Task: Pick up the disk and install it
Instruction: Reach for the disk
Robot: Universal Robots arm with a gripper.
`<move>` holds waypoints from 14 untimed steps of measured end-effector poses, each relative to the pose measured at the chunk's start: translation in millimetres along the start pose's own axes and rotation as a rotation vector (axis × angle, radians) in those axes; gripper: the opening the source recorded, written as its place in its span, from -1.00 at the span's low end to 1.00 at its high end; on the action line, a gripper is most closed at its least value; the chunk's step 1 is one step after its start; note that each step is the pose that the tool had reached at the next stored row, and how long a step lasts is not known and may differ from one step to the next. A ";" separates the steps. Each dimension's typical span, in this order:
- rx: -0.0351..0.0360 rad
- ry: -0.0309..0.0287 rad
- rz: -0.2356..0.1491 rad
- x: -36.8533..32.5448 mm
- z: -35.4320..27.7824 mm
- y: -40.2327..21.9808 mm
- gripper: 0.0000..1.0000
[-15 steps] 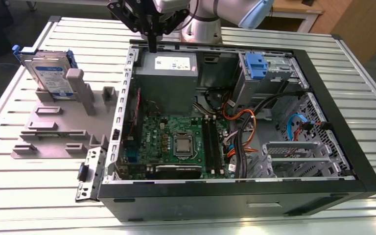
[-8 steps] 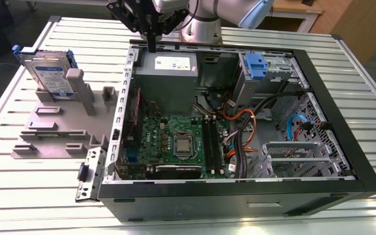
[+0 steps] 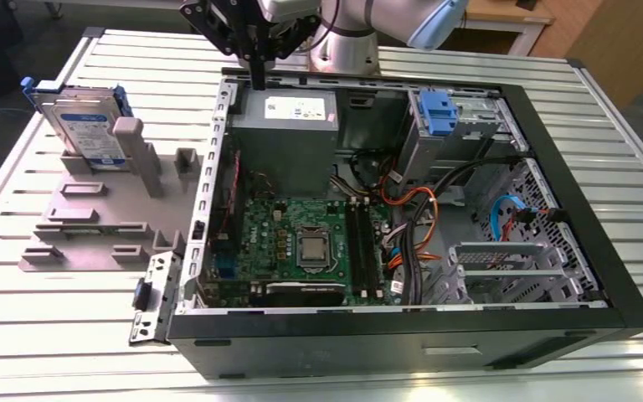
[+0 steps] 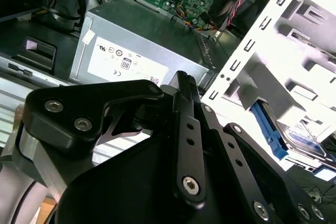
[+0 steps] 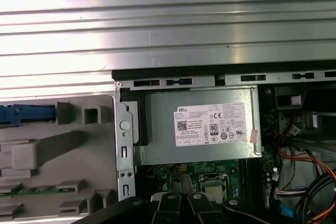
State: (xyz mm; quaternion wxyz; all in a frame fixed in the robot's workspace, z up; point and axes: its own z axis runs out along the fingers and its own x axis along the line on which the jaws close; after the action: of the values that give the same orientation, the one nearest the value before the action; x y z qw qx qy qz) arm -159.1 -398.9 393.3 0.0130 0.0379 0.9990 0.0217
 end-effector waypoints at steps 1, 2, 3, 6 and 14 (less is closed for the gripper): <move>0.0000 0.0000 0.000 0.2 0.0 0.0 -0.79; -0.0001 0.0000 0.000 0.4 0.0 0.0 -0.79; 0.0000 0.0000 0.000 0.6 0.0 0.0 -0.79; 0.0000 0.0000 0.000 1.2 0.0 -0.1 -0.79; 0.0000 0.0000 0.000 2.9 -0.1 -0.2 -0.79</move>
State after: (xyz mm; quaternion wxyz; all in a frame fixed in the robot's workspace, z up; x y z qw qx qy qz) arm -162.0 -398.9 393.2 0.0130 0.0378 0.9990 0.0217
